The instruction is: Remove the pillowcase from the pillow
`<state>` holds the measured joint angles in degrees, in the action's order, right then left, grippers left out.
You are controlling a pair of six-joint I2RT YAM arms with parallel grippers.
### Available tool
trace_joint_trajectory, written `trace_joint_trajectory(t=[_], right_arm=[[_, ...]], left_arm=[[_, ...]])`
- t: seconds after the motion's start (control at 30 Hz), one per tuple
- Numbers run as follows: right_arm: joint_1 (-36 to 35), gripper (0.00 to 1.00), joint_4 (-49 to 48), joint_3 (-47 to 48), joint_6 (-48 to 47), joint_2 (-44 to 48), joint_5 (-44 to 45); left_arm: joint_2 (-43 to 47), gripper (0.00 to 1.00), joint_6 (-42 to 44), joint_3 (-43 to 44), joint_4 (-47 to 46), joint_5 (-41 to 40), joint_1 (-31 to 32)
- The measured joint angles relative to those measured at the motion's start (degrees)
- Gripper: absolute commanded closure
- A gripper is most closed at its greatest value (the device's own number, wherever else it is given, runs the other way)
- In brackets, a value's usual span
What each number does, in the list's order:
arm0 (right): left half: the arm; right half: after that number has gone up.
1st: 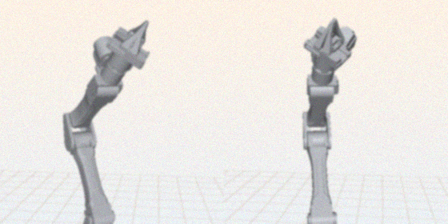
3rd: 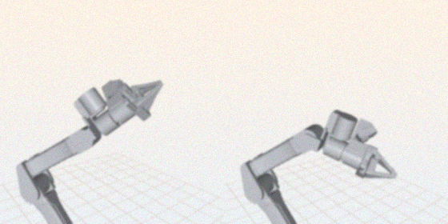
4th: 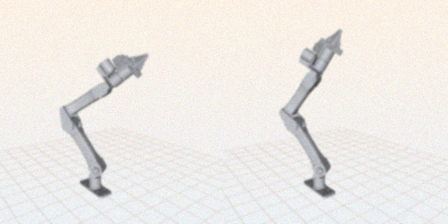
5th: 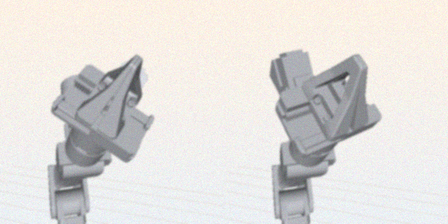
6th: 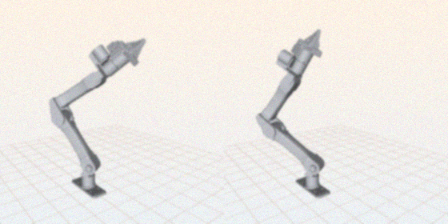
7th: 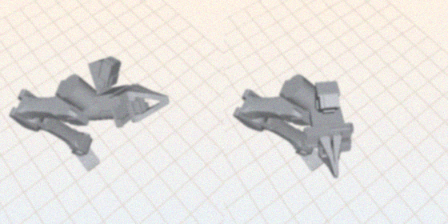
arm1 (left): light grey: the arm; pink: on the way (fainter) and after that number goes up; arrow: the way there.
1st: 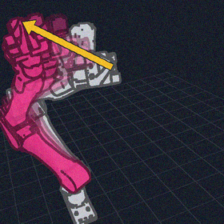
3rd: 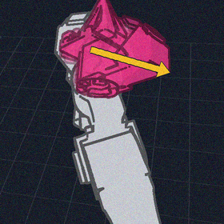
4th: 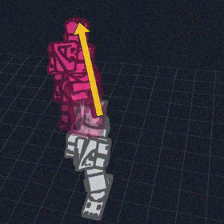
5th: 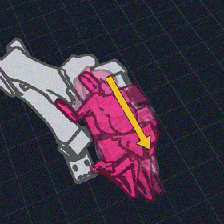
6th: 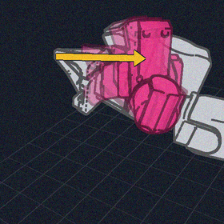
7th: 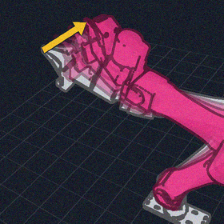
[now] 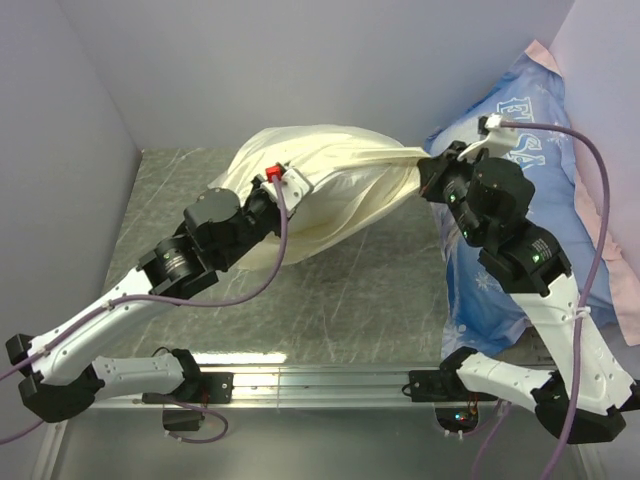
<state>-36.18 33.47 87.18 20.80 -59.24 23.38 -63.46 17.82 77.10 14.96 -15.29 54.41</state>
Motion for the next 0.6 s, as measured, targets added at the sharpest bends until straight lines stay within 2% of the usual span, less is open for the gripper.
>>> trace_joint_trajectory(t=[0.03,0.17,0.3,0.4,0.6], right_arm=[[1.9,1.0,0.4,0.8,0.3,-0.4,-0.4],[8.9,1.0,1.3,3.3,1.5,-3.1,-3.0],[15.7,1.0,1.0,2.9,3.0,-6.0,-10.2],[17.4,1.0,-1.2,-0.2,4.1,-7.6,-15.3],[17.4,1.0,-9.2,-13.6,7.5,-10.3,-23.3]], left_arm=[[0.9,0.99,0.0,-0.7,0.0,0.4,0.0],[5.6,1.0,0.0,-4.3,0.1,0.9,-0.3],[8.2,0.99,-0.1,-5.5,-0.2,1.2,-0.3],[9.6,1.0,-0.7,-5.8,-0.5,1.5,-0.3],[9.7,0.99,-2.9,-5.8,-1.0,2.2,-0.3]])
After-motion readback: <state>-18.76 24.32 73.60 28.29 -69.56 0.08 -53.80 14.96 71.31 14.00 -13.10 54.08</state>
